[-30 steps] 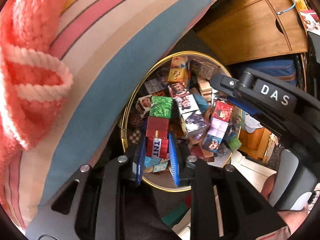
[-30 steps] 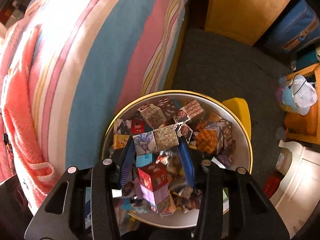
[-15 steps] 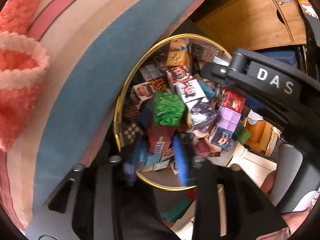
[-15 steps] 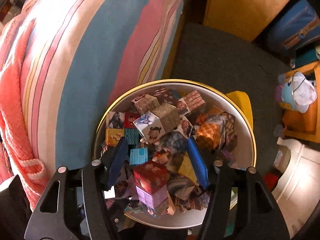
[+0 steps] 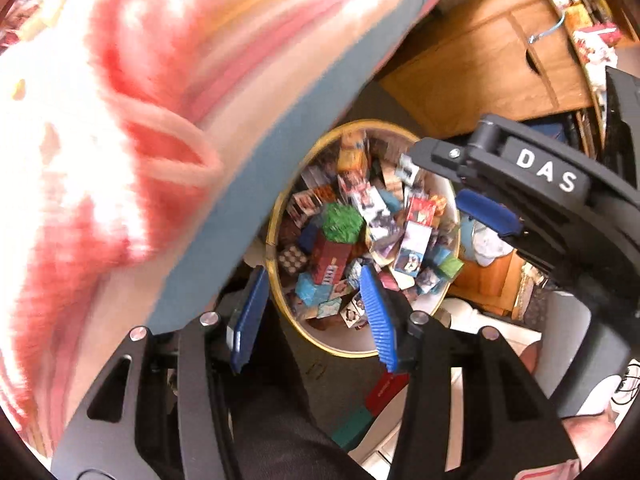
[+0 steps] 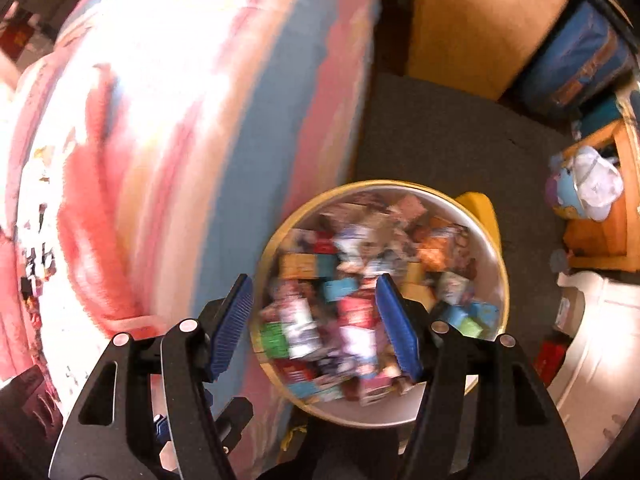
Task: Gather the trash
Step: 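Bring both empty grippers back over the pink blanket, then grasp the purple number cube and face cube pair with the right gripper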
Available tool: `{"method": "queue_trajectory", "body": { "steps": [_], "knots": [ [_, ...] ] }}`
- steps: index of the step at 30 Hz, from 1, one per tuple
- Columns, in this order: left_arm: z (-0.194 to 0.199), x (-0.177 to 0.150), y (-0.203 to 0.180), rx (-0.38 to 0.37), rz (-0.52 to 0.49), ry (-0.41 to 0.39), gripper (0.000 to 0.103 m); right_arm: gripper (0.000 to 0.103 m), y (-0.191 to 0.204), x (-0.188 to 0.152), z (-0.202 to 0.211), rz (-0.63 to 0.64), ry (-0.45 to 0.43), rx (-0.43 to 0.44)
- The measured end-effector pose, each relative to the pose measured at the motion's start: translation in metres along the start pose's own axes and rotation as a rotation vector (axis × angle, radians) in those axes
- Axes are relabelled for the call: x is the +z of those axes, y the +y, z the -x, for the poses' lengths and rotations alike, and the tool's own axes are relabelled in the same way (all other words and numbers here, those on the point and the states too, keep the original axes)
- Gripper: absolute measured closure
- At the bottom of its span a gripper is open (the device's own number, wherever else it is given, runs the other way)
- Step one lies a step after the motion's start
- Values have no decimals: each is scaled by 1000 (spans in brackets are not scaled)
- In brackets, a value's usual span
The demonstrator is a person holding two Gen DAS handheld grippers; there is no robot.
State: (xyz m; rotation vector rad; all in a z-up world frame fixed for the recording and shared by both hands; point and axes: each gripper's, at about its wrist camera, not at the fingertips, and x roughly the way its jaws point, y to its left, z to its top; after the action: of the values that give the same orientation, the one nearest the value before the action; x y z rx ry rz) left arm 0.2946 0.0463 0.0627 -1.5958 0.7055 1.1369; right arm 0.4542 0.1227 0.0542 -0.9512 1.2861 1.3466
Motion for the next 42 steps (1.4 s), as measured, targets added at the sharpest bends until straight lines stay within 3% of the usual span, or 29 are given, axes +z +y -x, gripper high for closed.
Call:
{"method": "queue_trajectory", "body": {
  "steps": [8, 13, 23, 31, 36, 42],
  "knots": [
    [83, 9, 65, 20, 153, -178, 57, 39, 125, -4, 28, 214, -34, 89],
    [132, 6, 145, 49, 335, -280, 57, 39, 219, -29, 29, 386, -27, 155],
    [214, -64, 310, 131, 755, -476, 56, 39, 407, -106, 6, 741, 25, 226],
    [225, -101, 403, 122, 1047, -545, 55, 34, 511, -149, -36, 986, 11, 160],
    [216, -86, 433, 114, 1123, -558, 53, 34, 544, -140, -74, 1012, 21, 106],
    [205, -59, 452, 101, 1136, -549, 51, 34, 571, -132, -111, 1057, 28, 63]
  ]
}}
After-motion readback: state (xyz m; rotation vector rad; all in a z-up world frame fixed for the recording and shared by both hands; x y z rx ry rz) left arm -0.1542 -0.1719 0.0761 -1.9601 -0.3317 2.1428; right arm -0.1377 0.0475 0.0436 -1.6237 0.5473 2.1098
